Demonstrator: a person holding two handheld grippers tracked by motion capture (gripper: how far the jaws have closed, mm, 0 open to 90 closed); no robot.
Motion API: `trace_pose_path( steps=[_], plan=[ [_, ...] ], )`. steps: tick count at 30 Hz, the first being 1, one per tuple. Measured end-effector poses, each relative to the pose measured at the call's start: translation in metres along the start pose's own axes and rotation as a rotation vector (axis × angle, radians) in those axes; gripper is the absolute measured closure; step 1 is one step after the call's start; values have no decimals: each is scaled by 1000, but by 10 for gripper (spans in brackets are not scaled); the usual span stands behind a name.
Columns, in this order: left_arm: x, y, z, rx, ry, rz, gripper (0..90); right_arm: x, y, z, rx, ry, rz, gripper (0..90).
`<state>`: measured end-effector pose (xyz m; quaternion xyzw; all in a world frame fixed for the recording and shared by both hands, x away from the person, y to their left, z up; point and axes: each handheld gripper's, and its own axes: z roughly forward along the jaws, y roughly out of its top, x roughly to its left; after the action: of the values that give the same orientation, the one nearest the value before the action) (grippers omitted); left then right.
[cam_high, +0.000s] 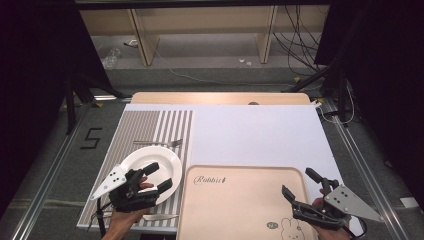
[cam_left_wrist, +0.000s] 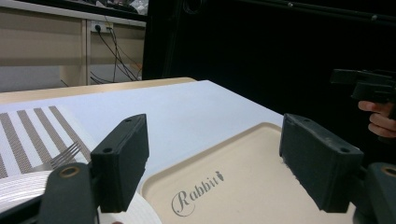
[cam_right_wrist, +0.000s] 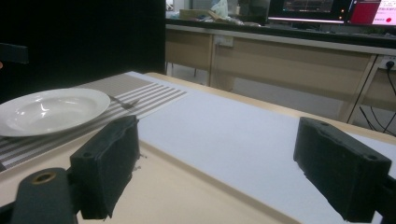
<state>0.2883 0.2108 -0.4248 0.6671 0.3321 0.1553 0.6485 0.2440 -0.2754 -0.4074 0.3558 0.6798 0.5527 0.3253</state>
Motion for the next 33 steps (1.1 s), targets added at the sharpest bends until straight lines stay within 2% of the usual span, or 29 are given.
trace_pose_path(
  steps=[8,11,22,30,33],
  plan=[
    [1,0,0,11,2,-13,239,1,0,0,0,2,-3,151],
    [-1,0,2,38,12,13,240,1,0,0,0,2,-5,151],
    [-3,3,0,31,13,18,241,1,0,0,-3,4,-7,152],
    [-1,4,1,63,17,6,243,2,0,0,3,8,-10,154],
    [-1,5,0,76,47,39,243,2,0,1,6,9,-9,154]
  ],
)
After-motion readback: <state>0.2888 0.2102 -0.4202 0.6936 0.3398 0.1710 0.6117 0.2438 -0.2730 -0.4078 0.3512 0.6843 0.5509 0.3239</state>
